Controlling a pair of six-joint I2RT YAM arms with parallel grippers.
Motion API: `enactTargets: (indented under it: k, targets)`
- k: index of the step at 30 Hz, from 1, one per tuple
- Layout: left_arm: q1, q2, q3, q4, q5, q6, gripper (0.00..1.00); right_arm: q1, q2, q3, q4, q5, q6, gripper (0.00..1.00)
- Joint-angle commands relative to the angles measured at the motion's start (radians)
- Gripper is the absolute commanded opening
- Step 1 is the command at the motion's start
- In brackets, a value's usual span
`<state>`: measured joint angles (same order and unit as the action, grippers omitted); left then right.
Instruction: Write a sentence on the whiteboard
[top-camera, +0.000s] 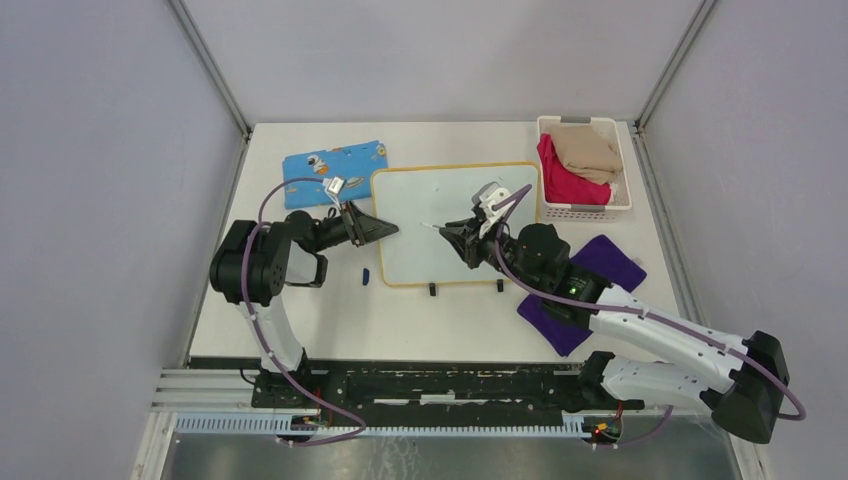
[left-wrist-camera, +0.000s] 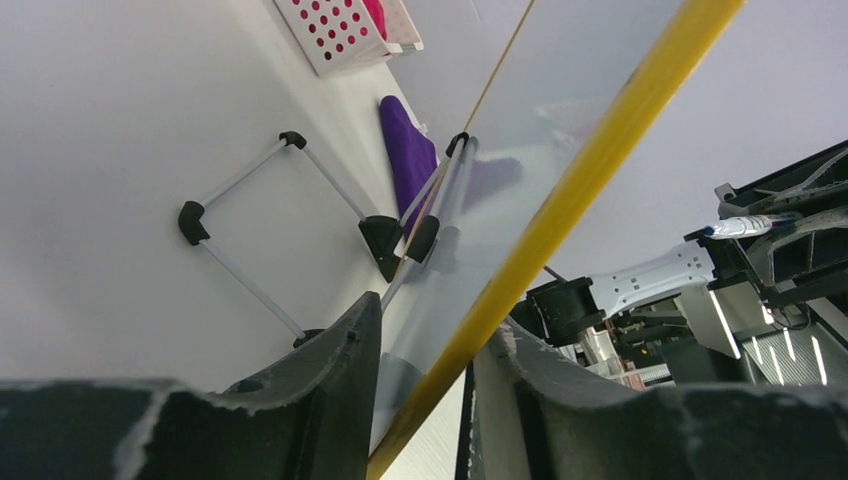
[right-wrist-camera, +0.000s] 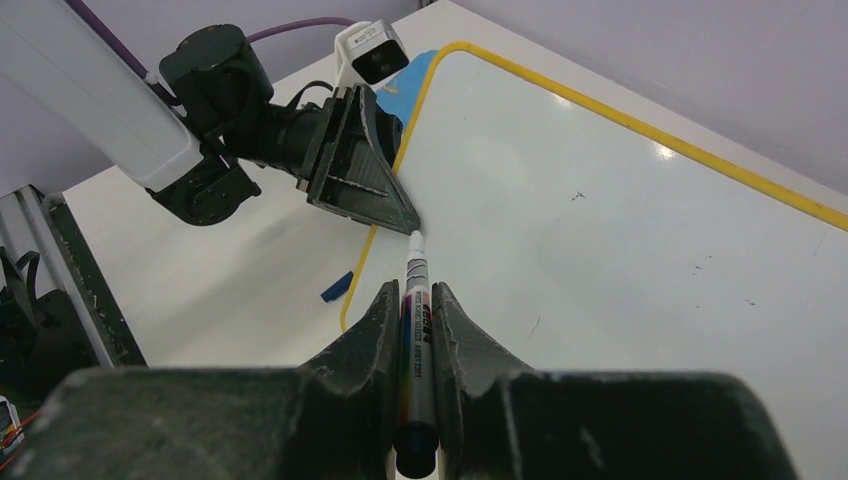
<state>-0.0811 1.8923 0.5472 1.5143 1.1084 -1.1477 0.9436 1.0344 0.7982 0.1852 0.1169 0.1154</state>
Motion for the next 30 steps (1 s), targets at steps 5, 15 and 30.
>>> enactTargets:
  k: [5, 15, 30]
  targets:
    - [-0.006, 0.013, 0.002, 0.221, 0.018, 0.047, 0.38, 0.01, 0.011, 0.049, 0.058, 0.029, -0.003, 0.0]
    - [-0.006, 0.025, -0.003, 0.222, 0.017, 0.072, 0.25, 0.013, 0.018, 0.035, 0.059, 0.06, -0.019, 0.0]
    - [-0.005, 0.016, -0.021, 0.223, 0.011, 0.121, 0.02, 0.116, 0.129, 0.025, 0.233, 0.403, -0.148, 0.0]
